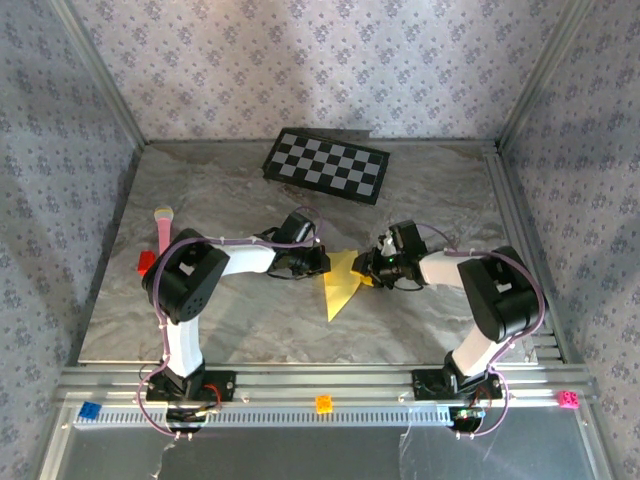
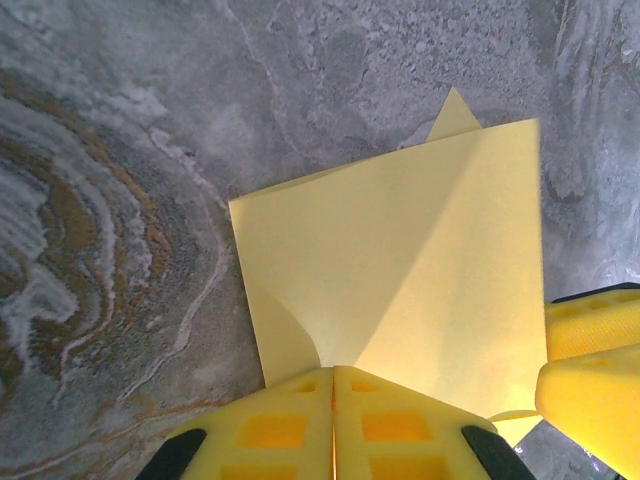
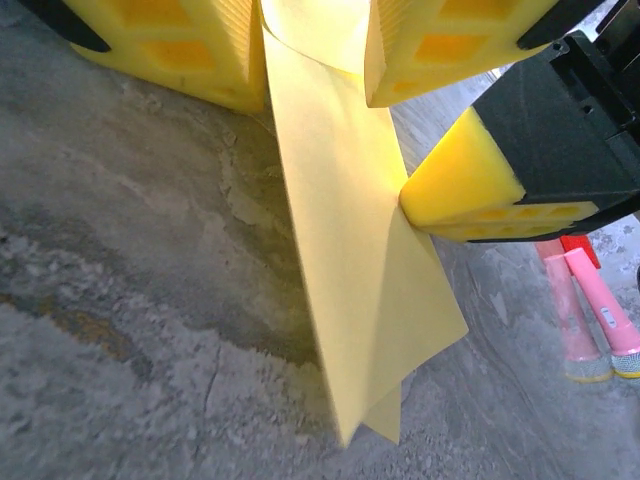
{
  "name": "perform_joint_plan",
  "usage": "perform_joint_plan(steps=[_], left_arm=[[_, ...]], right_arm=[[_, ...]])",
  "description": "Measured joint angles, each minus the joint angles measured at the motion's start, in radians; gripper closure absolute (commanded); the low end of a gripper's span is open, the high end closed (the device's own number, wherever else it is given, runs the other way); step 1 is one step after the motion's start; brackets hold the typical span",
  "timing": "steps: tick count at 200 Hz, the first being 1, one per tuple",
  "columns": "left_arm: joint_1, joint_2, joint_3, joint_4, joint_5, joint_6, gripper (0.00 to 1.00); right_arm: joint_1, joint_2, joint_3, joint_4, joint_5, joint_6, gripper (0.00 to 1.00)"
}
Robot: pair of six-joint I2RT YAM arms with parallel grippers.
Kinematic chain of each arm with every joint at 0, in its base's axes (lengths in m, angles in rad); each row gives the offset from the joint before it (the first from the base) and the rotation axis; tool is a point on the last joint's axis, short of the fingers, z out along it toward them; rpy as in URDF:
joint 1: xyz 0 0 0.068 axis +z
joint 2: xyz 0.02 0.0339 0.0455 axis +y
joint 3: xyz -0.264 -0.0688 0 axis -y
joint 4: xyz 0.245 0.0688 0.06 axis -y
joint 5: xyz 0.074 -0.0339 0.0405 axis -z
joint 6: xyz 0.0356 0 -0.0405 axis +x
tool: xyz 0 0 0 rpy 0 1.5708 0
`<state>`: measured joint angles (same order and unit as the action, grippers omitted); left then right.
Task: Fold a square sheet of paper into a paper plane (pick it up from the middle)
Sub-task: Fold the wing for the fifth time at the center of the table.
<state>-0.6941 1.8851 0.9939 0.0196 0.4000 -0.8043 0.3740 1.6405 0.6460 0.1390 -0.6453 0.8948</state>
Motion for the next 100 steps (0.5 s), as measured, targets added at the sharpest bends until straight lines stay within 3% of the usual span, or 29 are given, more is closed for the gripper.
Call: perform_joint_plan(steps=[100], left_arm=[[0.0,0.0,-0.002,0.003,0.0,0.0,0.9]], right_arm=[[-0.019,0.039,0.055,-0.037,-0.064,-0.091,0.73]])
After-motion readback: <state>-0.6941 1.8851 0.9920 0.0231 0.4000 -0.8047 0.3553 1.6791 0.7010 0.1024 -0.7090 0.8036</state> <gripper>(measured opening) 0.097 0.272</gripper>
